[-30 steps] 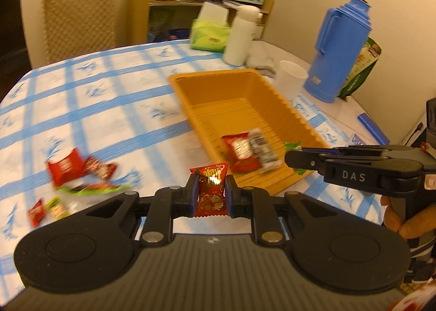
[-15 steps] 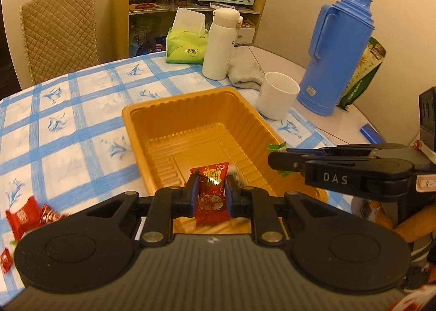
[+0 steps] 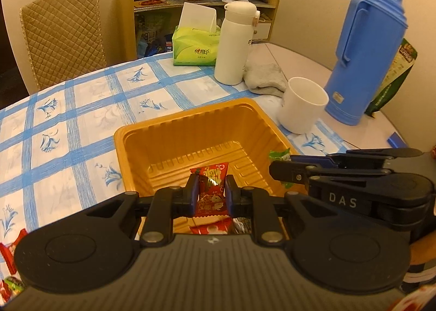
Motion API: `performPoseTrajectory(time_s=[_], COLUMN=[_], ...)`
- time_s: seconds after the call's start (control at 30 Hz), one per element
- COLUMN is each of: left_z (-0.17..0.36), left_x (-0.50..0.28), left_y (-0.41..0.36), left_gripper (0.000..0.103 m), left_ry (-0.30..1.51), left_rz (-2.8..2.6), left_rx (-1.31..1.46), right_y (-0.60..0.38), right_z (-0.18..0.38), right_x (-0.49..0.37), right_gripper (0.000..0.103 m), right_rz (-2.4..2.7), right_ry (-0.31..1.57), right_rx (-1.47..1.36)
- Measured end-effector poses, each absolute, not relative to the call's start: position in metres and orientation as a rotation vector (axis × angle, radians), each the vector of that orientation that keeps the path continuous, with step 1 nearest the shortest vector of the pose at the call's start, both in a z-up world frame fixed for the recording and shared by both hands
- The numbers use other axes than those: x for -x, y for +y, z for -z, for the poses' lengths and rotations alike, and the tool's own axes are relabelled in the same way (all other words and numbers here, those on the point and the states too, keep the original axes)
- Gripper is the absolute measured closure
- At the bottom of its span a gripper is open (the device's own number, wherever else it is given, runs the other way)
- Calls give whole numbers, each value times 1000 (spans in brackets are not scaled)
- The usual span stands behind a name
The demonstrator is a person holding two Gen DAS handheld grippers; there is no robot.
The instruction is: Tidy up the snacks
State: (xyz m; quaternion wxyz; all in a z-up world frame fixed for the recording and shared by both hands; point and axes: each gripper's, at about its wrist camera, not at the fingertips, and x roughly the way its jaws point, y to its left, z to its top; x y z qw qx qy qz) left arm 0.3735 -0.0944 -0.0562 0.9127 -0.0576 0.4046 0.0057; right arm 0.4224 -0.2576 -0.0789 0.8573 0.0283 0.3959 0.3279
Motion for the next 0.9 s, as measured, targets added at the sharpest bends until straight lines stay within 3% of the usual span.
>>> performPoseTrajectory(time_s=[0.9], left_z=[75], left_x=[-390], left_y=[-74], left_gripper=[83], left_ry=[871], left_rz=[-17], left_rx=[138], right_y=[-254], right_z=[85], right_x=[-439], right_gripper=[83], right_rz=[-694], right_ry=[851], right_rx=[-86])
